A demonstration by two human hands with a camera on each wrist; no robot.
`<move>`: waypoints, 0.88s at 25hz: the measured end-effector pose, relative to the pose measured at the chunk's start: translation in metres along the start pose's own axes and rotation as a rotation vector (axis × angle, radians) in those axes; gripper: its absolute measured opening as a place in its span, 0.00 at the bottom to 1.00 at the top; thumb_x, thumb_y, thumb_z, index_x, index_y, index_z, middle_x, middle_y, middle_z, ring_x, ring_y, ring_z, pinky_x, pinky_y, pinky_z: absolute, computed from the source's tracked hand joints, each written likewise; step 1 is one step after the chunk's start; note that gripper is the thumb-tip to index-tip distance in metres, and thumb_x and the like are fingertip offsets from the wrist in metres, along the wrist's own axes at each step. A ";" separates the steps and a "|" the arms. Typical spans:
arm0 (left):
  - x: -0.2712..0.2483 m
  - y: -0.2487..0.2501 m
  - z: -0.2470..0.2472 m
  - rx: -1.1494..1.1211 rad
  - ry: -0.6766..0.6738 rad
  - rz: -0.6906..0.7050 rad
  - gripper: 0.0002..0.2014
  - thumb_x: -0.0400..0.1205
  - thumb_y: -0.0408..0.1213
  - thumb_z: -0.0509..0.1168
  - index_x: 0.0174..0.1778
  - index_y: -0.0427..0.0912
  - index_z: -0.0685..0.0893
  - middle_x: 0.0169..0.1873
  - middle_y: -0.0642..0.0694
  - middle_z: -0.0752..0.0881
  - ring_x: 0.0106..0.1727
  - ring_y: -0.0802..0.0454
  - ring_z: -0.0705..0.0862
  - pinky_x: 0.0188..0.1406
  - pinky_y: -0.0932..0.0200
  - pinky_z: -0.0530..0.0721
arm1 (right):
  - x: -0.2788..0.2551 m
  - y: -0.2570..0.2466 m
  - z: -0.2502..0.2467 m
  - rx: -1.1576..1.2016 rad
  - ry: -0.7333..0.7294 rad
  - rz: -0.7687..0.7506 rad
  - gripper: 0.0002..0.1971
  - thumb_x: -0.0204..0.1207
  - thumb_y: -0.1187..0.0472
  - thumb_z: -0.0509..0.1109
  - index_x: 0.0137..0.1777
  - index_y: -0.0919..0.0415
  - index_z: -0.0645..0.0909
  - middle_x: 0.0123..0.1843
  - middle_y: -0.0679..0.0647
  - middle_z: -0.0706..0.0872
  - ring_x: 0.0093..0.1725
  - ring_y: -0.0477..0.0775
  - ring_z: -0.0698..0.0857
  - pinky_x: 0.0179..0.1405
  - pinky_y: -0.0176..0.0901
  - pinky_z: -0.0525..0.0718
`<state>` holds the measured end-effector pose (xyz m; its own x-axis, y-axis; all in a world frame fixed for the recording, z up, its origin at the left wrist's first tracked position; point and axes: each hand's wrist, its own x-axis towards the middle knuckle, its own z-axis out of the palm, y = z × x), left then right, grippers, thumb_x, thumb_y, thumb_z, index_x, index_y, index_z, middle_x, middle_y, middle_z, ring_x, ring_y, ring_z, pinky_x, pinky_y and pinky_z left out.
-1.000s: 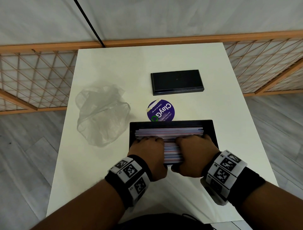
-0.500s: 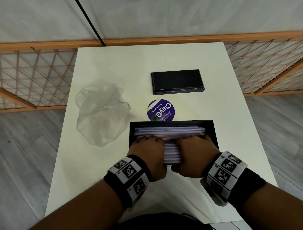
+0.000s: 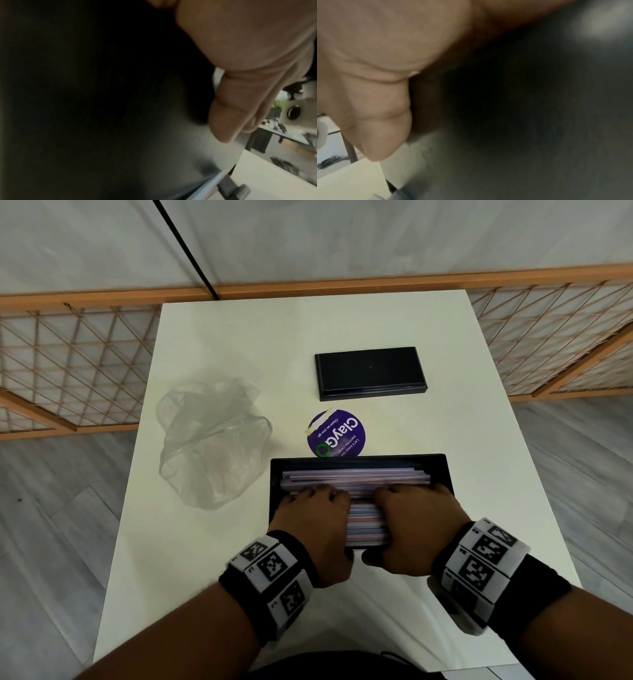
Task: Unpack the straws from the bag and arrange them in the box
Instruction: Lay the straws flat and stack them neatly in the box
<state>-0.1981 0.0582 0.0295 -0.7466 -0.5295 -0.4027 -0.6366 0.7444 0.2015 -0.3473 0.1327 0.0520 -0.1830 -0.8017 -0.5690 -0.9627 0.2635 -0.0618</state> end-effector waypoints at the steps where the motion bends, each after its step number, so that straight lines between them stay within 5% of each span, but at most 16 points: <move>1: 0.000 0.000 -0.002 -0.002 0.001 0.006 0.28 0.73 0.56 0.68 0.67 0.51 0.71 0.64 0.50 0.79 0.65 0.45 0.80 0.67 0.47 0.78 | -0.001 0.000 -0.001 0.003 0.000 -0.005 0.36 0.54 0.26 0.67 0.60 0.44 0.77 0.57 0.43 0.85 0.59 0.53 0.84 0.68 0.52 0.76; 22: -0.011 -0.001 -0.001 -0.005 0.008 0.009 0.28 0.76 0.54 0.67 0.70 0.51 0.70 0.67 0.52 0.77 0.68 0.47 0.76 0.70 0.48 0.74 | 0.001 0.004 0.005 0.042 -0.031 0.005 0.33 0.55 0.29 0.64 0.59 0.42 0.80 0.53 0.42 0.85 0.55 0.49 0.86 0.60 0.47 0.83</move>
<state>-0.1892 0.0631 0.0350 -0.7540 -0.5261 -0.3933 -0.6307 0.7471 0.2098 -0.3501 0.1359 0.0470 -0.1807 -0.7833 -0.5948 -0.9524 0.2903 -0.0928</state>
